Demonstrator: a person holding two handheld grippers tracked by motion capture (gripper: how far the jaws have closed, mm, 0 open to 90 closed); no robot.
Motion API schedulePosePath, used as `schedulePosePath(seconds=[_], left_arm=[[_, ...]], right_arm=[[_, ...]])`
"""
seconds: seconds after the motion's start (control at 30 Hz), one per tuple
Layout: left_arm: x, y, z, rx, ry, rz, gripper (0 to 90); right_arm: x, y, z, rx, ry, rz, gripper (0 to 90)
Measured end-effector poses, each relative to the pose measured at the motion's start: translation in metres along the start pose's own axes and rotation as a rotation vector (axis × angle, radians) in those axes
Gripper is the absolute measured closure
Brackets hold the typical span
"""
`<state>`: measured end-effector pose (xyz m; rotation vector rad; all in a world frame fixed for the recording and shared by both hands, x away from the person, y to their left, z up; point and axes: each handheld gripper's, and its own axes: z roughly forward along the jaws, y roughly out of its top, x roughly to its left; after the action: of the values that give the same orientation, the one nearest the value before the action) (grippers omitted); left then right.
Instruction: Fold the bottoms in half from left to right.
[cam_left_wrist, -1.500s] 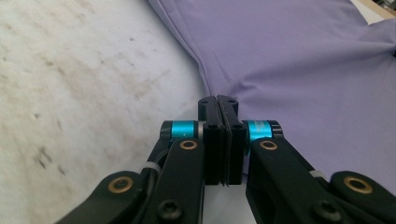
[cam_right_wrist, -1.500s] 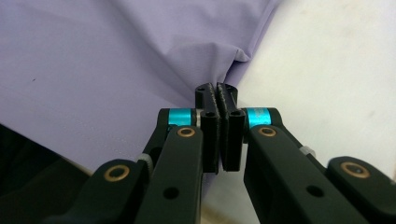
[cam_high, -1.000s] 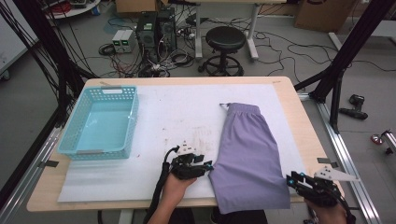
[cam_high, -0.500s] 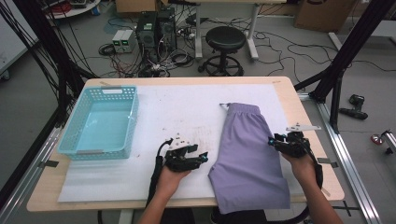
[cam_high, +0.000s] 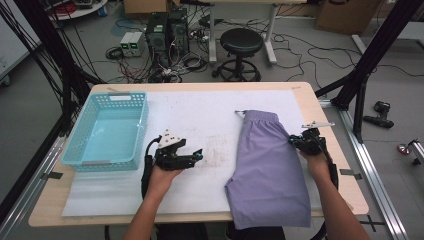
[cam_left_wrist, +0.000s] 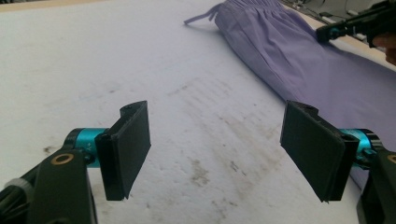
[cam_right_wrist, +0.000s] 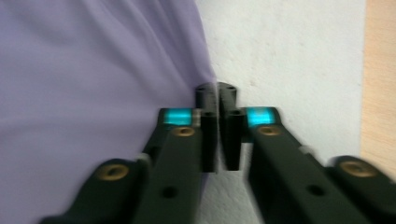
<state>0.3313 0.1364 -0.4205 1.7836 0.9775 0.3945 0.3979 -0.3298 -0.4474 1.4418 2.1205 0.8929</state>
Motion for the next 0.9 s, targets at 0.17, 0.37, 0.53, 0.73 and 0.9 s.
schedulePosePath(seconds=[0.17, 0.37, 0.53, 0.73, 0.9], left_arm=[[0.005, 0.006, -0.001, -0.028, 0.008, 0.052, 24.4], [0.013, 0.016, 0.001, -0.041, 0.001, 0.082, 24.3], [0.024, 0.025, -0.001, -0.057, -0.013, 0.07, 24.3], [0.031, 0.024, -0.003, -0.039, 0.019, 0.04, 21.3], [0.033, 0.024, -0.004, -0.038, 0.012, 0.031, 21.3]], right_arm=[[0.006, 0.012, -0.009, -0.112, 0.063, -0.005, 60.1], [0.031, 0.054, 0.005, -0.144, 0.185, -0.07, 54.9], [0.038, 0.071, 0.022, -0.152, 0.204, -0.095, 46.2], [0.043, 0.076, 0.027, -0.129, 0.203, -0.102, 29.9], [0.046, 0.076, 0.029, -0.088, 0.213, -0.137, 65.1]])
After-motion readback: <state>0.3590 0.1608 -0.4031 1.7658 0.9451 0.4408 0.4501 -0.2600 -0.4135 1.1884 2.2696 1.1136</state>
